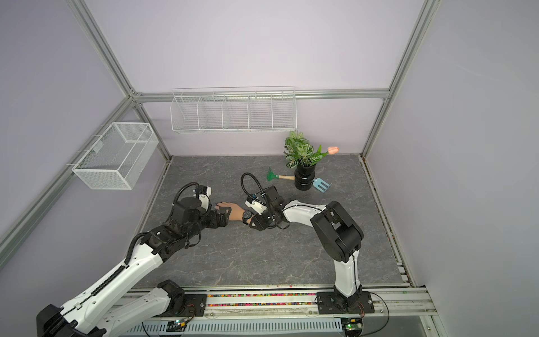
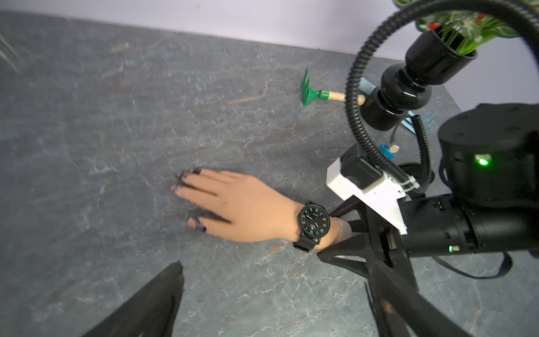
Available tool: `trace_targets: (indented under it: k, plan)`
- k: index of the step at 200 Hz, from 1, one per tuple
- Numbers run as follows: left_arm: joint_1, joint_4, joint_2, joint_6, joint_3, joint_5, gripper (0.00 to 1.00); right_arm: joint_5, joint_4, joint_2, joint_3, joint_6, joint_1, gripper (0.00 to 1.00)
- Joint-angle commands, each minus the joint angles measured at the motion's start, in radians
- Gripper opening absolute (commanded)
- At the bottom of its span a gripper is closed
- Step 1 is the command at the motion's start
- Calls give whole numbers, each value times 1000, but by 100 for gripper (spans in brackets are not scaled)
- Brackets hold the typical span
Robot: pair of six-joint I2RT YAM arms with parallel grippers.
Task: Take off the watch
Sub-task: Adjust the hand at the center of the board.
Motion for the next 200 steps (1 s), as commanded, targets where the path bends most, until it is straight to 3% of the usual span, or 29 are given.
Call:
trace_targets:
  k: [1,20,39,69,94,144,200]
  plan:
    - [7,66,-66,351,-41,-62,100,-164,-125,-6,21,31,-21,31]
    - [7,55,-77,618,-54,29,96,-223,-157,-21,21,36,-38,30]
    - [6,-83,-24,876,-13,147,93,-277,-173,-23,22,50,-64,30]
    - [6,-195,57,1162,10,186,94,-354,-199,-9,32,80,-104,28]
    - [6,-90,85,1268,-42,154,94,-391,-228,-10,42,77,-119,28]
    - [-14,-54,266,1458,-39,136,90,-492,-243,-6,50,102,-138,28]
    - [-16,219,430,1464,-92,55,80,-547,-295,2,70,100,-140,27]
